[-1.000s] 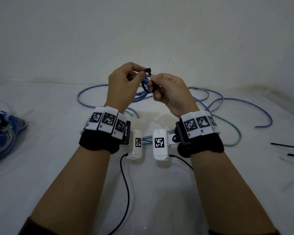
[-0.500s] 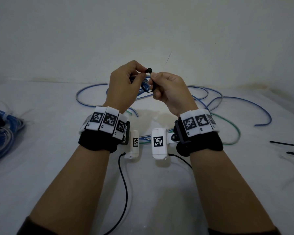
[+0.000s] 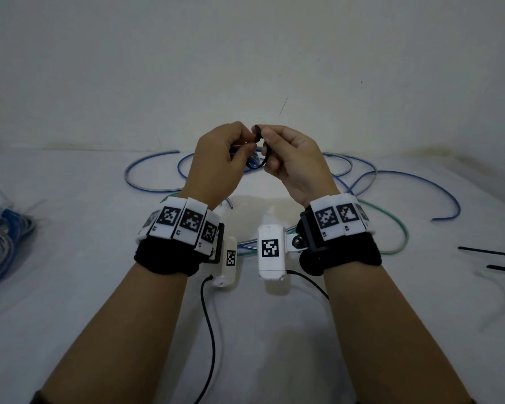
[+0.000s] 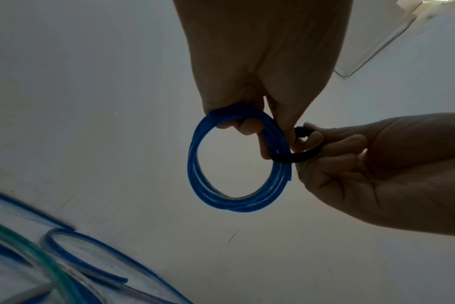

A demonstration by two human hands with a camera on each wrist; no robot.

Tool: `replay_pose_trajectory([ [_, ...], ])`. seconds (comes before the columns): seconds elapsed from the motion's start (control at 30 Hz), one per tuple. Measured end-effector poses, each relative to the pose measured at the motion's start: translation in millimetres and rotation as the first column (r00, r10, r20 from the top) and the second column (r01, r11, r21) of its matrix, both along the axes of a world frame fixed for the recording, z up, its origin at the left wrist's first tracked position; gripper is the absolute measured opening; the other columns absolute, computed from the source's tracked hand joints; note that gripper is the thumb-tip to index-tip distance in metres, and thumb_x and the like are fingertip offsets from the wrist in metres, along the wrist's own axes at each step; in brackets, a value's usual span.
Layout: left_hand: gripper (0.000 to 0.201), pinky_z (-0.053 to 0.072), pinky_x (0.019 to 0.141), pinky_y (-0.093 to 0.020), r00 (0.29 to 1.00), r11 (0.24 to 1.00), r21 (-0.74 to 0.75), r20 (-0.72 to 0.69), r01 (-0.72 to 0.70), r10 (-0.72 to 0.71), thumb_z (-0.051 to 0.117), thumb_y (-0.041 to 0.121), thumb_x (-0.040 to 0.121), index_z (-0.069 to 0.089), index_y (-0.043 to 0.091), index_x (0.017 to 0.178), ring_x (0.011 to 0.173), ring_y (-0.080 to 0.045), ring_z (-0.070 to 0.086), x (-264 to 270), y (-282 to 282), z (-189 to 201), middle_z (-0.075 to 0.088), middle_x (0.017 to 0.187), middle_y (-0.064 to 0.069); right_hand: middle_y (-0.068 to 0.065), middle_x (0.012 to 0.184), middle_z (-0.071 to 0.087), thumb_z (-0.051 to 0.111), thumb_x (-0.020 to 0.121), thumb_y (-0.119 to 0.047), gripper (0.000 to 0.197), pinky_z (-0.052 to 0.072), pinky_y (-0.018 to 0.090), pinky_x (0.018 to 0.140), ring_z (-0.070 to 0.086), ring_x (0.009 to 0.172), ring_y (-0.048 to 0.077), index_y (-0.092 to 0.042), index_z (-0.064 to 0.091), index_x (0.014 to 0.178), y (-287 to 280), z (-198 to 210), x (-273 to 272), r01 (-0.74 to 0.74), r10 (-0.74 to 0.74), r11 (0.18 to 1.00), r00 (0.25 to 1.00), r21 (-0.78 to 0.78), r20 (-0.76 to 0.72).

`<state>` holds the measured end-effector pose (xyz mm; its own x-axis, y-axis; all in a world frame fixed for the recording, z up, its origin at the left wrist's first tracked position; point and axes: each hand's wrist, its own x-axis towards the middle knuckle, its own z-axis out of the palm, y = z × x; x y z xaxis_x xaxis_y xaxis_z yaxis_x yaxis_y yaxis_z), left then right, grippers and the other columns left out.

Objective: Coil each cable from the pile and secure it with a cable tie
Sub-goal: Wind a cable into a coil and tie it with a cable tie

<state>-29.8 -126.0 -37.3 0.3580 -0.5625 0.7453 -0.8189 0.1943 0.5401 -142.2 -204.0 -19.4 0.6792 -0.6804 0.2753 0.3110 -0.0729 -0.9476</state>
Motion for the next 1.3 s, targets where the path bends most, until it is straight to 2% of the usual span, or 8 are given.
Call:
replay_pose_trajectory([
  [0.2, 0.009, 0.043, 0.067, -0.015, 0.999, 0.999, 0.04, 0.037, 0.006, -0.008, 0.055, 0.008, 0.088, 0.064, 0.008, 0.09, 0.072, -0.007, 0.055, -2.1, -2.3, -2.1, 0.061, 0.082, -0.002, -0.004, 0.056, 0.056, 0.052, 0.093, -0.003, 0.014, 0.042, 0.024, 0.061, 0.041, 0.041, 0.004, -0.007, 0.061, 0.082, -5.7, 1.1, 2.2, -0.024, 0.014, 0.979, 0.999, 0.202, 0.052],
  [0.43, 0.013, 0.04, 0.065, -0.007, 0.988, 0.971, 0.206, 0.07, 0.118, -0.134, 0.053, 0.008, 0.09, 0.065, 0.007, 0.096, 0.073, -0.005, 0.055, -4.8, 1.4, 1.0, 0.06, 0.083, -0.002, 0.002, 0.072, 0.052, 0.053, 0.094, -0.01, 0.015, 0.03, 0.017, 0.042, 0.04, 0.045, 0.006, -0.013, 0.057, 0.08, -20.0, -5.0, 0.3, 0.249, -0.238, 0.951, 0.968, 0.186, -0.081],
  [0.63, 0.011, 0.039, 0.061, -0.003, 0.986, 0.953, 0.257, -0.076, 0.16, -0.145, 0.053, 0.007, 0.091, 0.064, 0.011, 0.092, 0.063, 0.012, 0.056, -4.9, 1.8, 4.0, 0.06, 0.073, 0.011, 0.001, 0.079, 0.061, 0.052, 0.096, -0.025, 0.019, 0.043, 0.026, 0.067, 0.057, 0.072, 0.015, -0.014, 0.06, 0.084, -15.8, -9.1, 0.6, 0.169, -0.14, 0.971, 0.976, 0.172, -0.166],
  [0.73, 0.01, 0.039, 0.059, -0.003, 0.99, 0.965, 0.233, -0.091, 0.122, -0.103, 0.055, 0.009, 0.091, 0.062, 0.014, 0.095, 0.06, 0.01, 0.056, -0.3, 5.8, 8.2, 0.061, 0.072, 0.004, 0.002, 0.079, 0.063, 0.052, 0.096, -0.023, 0.019, 0.045, 0.021, 0.063, 0.058, 0.07, 0.012, -0.014, 0.061, 0.082, -6.9, -7.8, 1.7, 0.069, -0.05, 0.99, 0.988, 0.122, -0.147],
  [0.9, 0.009, 0.036, 0.057, -0.007, 0.996, 0.957, 0.275, -0.038, 0.094, -0.087, 0.052, 0.011, 0.093, 0.06, 0.013, 0.096, 0.059, 0.003, 0.052, -3.6, 10.3, 12.3, 0.06, 0.074, 0.002, 0.004, 0.07, 0.058, 0.051, 0.094, -0.011, 0.018, 0.042, 0.024, 0.062, 0.056, 0.064, 0.013, -0.011, 0.056, 0.077, -0.3, 5.1, 10.6, 0.215, -0.196, 0.972, 0.963, 0.091, -0.184],
  [1.0, 0.012, 0.043, 0.068, -0.021, 0.994, 0.954, 0.284, 0.012, 0.099, -0.107, 0.05, 0.011, 0.093, 0.062, 0.008, 0.095, 0.073, -0.013, 0.056, -7.6, 13.1, 20.4, 0.062, 0.081, -0.002, 0.004, 0.065, 0.054, 0.052, 0.092, -0.009, 0.022, 0.039, 0.025, 0.058, 0.054, 0.06, 0.014, -0.011, 0.055, 0.07, -3.5, 13.7, 16.7, 0.29, -0.266, 0.955, 0.929, 0.063, -0.257],
  [1.17, 0.013, 0.036, 0.06, -0.002, 0.997, 0.964, 0.257, -0.026, 0.072, -0.067, 0.05, 0.012, 0.094, 0.062, 0.008, 0.093, 0.062, 0.009, 0.053, -5.1, 20.7, 26.2, 0.057, 0.072, 0.013, 0.003, 0.072, 0.058, 0.055, 0.092, -0.016, 0.019, 0.042, 0.025, 0.061, 0.056, 0.065, 0.016, -0.012, 0.06, 0.074, 3.2, 23.3, 12.2, 0.237, -0.203, 0.966, 0.946, 0.108, -0.254],
  [1.3, 0.015, 0.038, 0.064, -0.005, 1.0, 0.974, 0.224, -0.027, 0.018, -0.012, 0.049, 0.015, 0.095, 0.062, 0.007, 0.096, 0.074, -0.01, 0.056, -4.1, 29.0, 31.9, 0.062, 0.081, 0.002, 0.007, 0.077, 0.063, 0.055, 0.093, -0.019, 0.018, 0.046, 0.027, 0.066, 0.058, 0.075, 0.024, -0.009, 0.061, 0.079, 19.0, 28.3, 8.7, 0.15, -0.137, 0.988, 0.96, 0.036, -0.245],
])
